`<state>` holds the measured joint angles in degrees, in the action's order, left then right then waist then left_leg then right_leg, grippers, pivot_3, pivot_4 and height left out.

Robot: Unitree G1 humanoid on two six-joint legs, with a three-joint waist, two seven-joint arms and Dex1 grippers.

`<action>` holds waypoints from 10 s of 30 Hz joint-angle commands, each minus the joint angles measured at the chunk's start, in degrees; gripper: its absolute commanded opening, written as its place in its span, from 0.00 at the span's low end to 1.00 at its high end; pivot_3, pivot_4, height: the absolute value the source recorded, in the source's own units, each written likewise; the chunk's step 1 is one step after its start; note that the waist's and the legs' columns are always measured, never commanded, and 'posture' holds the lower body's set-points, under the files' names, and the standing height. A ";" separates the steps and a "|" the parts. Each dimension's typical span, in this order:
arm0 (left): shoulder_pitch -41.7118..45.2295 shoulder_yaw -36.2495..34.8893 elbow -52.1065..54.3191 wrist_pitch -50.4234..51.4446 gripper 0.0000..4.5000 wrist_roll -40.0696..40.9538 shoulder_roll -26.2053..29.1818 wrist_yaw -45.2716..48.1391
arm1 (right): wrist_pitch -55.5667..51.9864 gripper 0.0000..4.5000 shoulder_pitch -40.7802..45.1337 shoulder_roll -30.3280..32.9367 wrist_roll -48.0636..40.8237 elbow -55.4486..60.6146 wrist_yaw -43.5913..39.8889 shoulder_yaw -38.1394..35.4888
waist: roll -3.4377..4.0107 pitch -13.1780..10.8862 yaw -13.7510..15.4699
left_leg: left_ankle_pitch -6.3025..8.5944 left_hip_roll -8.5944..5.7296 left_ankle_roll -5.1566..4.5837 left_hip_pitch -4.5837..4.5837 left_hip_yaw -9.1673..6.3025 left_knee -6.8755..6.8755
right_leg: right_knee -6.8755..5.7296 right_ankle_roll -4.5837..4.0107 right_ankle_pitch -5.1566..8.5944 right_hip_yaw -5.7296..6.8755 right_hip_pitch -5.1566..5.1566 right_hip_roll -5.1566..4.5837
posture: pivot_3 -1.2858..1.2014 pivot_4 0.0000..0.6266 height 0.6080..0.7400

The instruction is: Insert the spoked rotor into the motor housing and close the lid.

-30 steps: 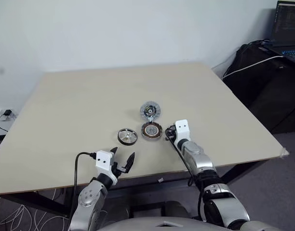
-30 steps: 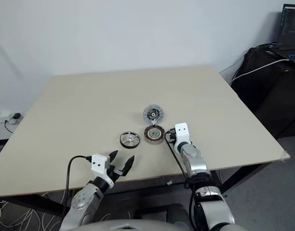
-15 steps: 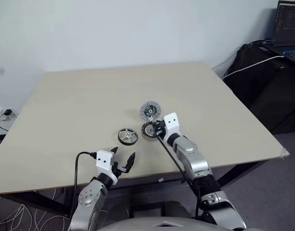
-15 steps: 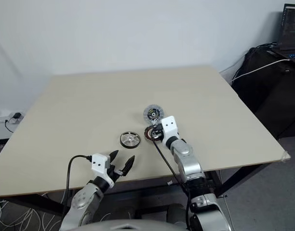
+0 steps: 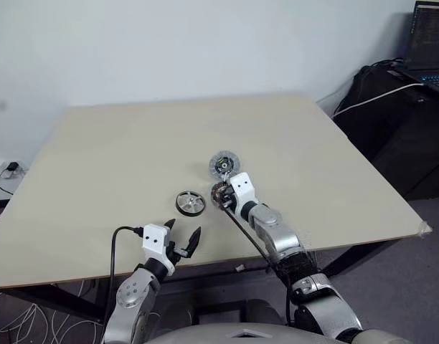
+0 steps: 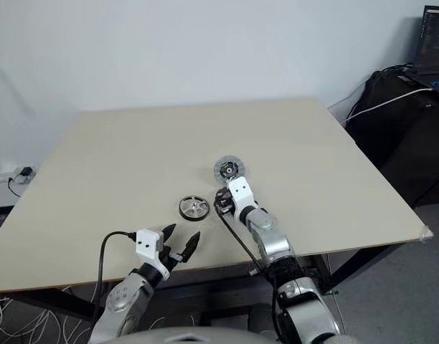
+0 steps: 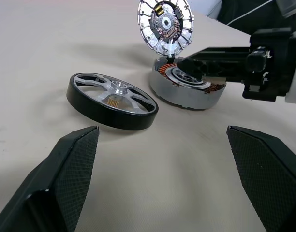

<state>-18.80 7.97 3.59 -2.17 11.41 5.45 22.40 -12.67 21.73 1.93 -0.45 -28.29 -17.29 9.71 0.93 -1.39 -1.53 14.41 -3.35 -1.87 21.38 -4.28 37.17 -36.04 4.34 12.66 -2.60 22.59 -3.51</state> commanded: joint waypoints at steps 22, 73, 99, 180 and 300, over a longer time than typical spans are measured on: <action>0.39 -0.04 2.85 -0.50 1.00 0.15 -0.20 -0.46 | 3.96 0.15 4.74 -0.97 0.72 -6.35 0.26 -1.68 | 0.01 0.00 -0.19 | -0.01 0.00 -0.02 -0.01 0.00 0.00 | 0.00 -0.05 -0.03 -0.01 0.00 0.01 | 0.52 0.00 1.00; 0.65 -0.59 1.16 -1.34 1.00 0.59 -1.03 0.29 | -6.31 0.00 6.75 -0.59 3.32 -1.77 3.02 0.41 | 0.00 -0.02 -0.20 | -0.01 -0.01 -0.01 0.05 -0.02 -0.03 | 0.01 -0.10 -0.04 0.01 0.06 0.01 | 0.52 0.00 1.00; 0.27 -0.89 0.48 -1.96 1.00 0.73 -1.23 0.29 | -5.54 0.00 4.87 -2.65 2.31 2.00 0.68 0.32 | 0.01 -0.02 -0.51 | -0.01 0.00 0.01 0.03 -0.03 -0.04 | 0.00 -0.09 -0.04 0.01 0.05 0.00 | 0.52 0.00 1.00; 0.03 -0.72 2.57 0.22 1.00 1.14 -1.50 0.25 | -9.95 0.00 1.16 -2.22 2.39 7.94 0.58 1.54 | -0.02 -0.01 -0.56 | 0.05 0.01 0.10 0.02 -0.04 -0.07 | 0.01 0.02 0.06 0.02 0.06 0.00 | 0.52 0.00 1.00; 30.37 -10.60 -7.60 34.58 0.11 43.07 -22.41 -25.09 | -18.27 0.00 -33.50 9.32 -8.77 57.17 -1.38 0.90 | -1.03 -0.57 2.46 | 0.13 -0.04 0.27 0.26 -0.09 0.20 | 0.12 0.21 -0.03 0.10 0.04 -0.01 | 0.52 0.00 1.00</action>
<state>7.78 -3.47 -4.96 32.48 52.25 -3.96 -2.32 -30.84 -12.19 11.47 -8.44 26.29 -19.12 10.94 -0.10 -1.96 0.92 14.55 -3.39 -1.60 21.64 -4.37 37.37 -35.91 4.56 12.63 -2.49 22.62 -3.52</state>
